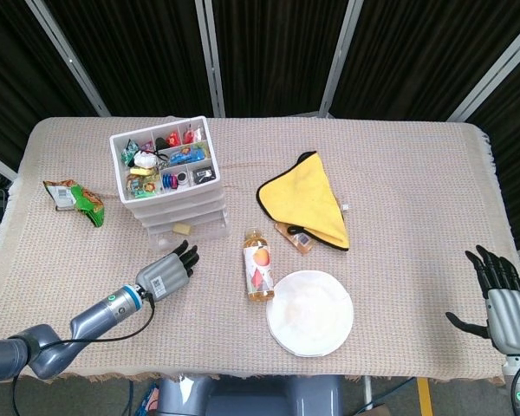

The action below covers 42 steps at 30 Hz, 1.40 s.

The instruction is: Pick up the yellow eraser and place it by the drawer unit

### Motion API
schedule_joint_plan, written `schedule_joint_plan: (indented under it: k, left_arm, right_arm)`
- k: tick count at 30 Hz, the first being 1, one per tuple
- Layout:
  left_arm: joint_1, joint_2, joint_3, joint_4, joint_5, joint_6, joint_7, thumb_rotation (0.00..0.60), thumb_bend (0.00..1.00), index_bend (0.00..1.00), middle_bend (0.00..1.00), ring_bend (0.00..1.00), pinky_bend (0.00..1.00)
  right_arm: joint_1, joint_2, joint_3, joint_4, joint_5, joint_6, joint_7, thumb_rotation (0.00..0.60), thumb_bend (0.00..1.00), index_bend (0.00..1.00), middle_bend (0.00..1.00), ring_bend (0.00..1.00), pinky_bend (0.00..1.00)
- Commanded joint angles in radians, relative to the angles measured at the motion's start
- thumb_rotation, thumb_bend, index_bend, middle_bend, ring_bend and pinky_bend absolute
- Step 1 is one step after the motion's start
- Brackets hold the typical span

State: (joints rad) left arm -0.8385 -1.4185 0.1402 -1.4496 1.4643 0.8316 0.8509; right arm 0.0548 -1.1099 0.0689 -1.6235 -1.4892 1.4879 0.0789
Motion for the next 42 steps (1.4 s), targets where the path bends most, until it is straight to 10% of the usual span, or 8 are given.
schedule_joint_plan:
  k: [1,42]
  left_arm:
    - [0.002,-0.007,-0.008,0.007,-0.015,-0.013,-0.014,0.600,1.00,0.38,0.14,0.08,0.15]
    - [0.034,-0.049,-0.062,0.150,-0.115,-0.042,-0.036,0.600,1.00,0.37,0.14,0.08,0.15]
  right_arm:
    - [0.000,0.000,0.001,0.000,-0.001,0.001,-0.001,0.600,0.01,0.08,0.00,0.00,0.00]
    - [-0.002,-0.002,0.002,0.001,0.001,0.004,-0.003,0.600,0.01,0.08,0.00,0.00,0.00]
